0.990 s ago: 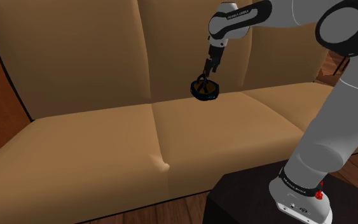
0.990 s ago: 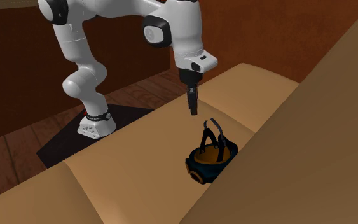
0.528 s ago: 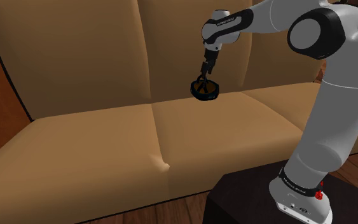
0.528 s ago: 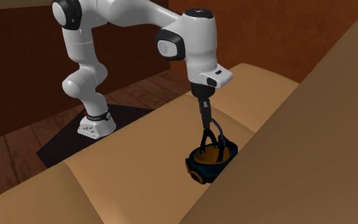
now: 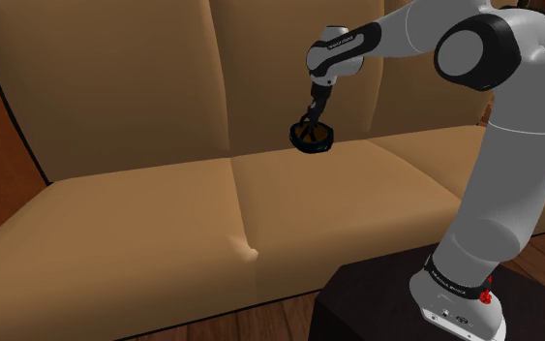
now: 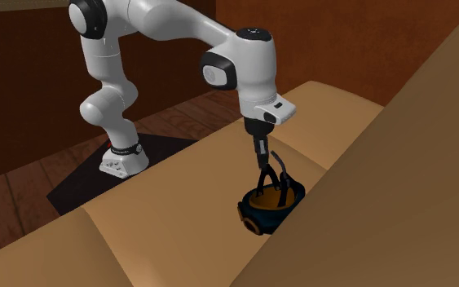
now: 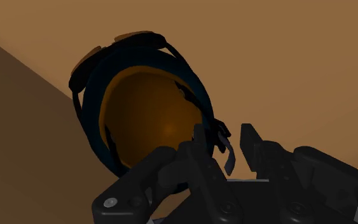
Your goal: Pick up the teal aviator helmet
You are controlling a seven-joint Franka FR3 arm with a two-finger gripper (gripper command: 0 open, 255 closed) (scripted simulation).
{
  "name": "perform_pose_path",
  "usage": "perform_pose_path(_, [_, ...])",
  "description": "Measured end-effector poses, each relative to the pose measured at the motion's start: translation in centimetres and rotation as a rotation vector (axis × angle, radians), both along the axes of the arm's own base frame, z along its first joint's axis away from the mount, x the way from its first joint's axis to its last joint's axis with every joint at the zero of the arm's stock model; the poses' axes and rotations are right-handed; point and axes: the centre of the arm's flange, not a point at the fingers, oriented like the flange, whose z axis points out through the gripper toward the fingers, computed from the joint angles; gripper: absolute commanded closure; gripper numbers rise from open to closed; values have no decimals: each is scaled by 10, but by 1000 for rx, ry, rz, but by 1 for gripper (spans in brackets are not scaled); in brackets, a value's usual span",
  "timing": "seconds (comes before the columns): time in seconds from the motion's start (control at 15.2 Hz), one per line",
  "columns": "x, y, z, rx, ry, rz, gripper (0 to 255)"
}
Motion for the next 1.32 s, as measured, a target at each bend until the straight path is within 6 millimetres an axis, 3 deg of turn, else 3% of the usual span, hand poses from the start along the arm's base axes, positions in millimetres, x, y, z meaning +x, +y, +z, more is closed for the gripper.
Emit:
perform_pose_path(0.59, [0, 1, 2, 1, 1, 2, 255])
perform_pose_path(1.32, [2, 1, 55, 1, 3, 0, 255])
